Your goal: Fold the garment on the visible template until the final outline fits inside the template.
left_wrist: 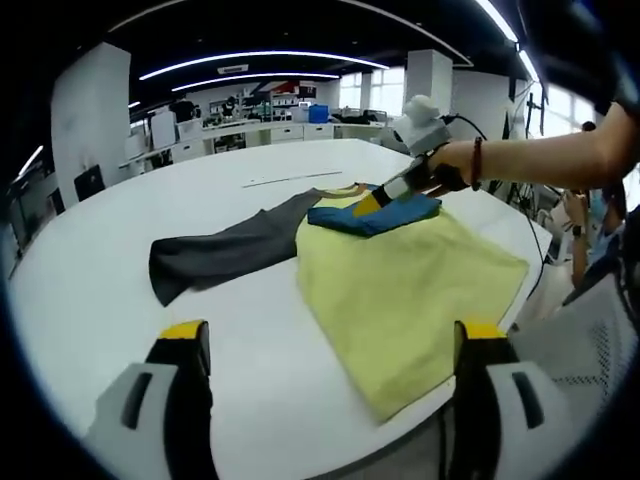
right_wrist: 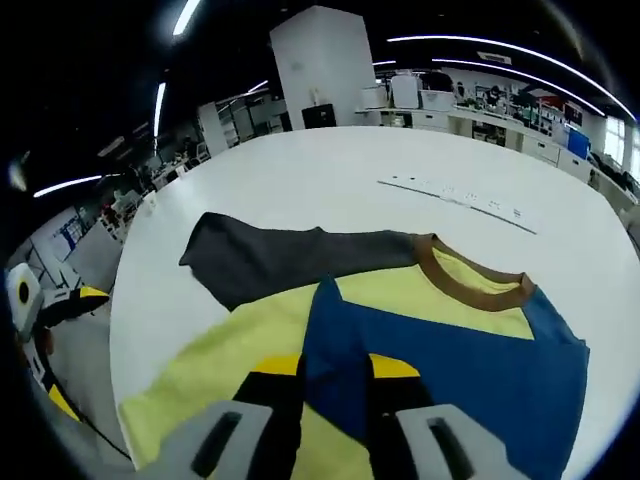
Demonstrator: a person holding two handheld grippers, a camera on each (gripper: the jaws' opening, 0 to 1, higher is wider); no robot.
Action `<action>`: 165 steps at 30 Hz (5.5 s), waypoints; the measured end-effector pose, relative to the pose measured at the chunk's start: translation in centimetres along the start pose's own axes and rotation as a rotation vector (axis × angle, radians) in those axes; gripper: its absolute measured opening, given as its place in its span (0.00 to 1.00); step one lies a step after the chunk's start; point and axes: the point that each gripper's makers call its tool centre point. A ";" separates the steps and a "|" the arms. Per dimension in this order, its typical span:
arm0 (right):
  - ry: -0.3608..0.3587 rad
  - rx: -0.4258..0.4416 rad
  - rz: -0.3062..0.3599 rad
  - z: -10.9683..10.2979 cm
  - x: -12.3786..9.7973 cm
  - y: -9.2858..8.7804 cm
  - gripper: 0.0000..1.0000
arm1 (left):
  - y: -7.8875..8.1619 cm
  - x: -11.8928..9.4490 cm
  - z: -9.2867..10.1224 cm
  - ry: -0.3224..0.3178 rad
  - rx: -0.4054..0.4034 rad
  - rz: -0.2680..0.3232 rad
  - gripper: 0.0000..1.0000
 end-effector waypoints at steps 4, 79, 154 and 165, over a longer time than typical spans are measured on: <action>0.009 0.022 -0.010 -0.3 0.7 -0.2 0.20 | 0.0 -0.2 -0.1 0.003 -0.004 0.002 0.99; 0.158 -0.180 0.046 -3.7 -3.3 -0.9 0.84 | 0.7 -0.1 -0.5 0.022 0.010 0.011 0.99; -0.254 -0.376 -0.023 16.1 -10.4 -9.9 0.00 | 0.4 0.0 0.2 0.011 0.009 -0.026 0.97; -0.277 -0.268 -0.029 16.3 -10.6 -10.5 0.01 | 0.3 0.1 0.2 0.007 0.010 -0.036 0.97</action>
Point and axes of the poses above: the point that each gripper's makers call its tool centre point, and the gripper's own axes: x roughly forward along the fingers, z roughly to its right, y roughly out of its top, and after that the axes turned 9 degrees about -y, right-handed
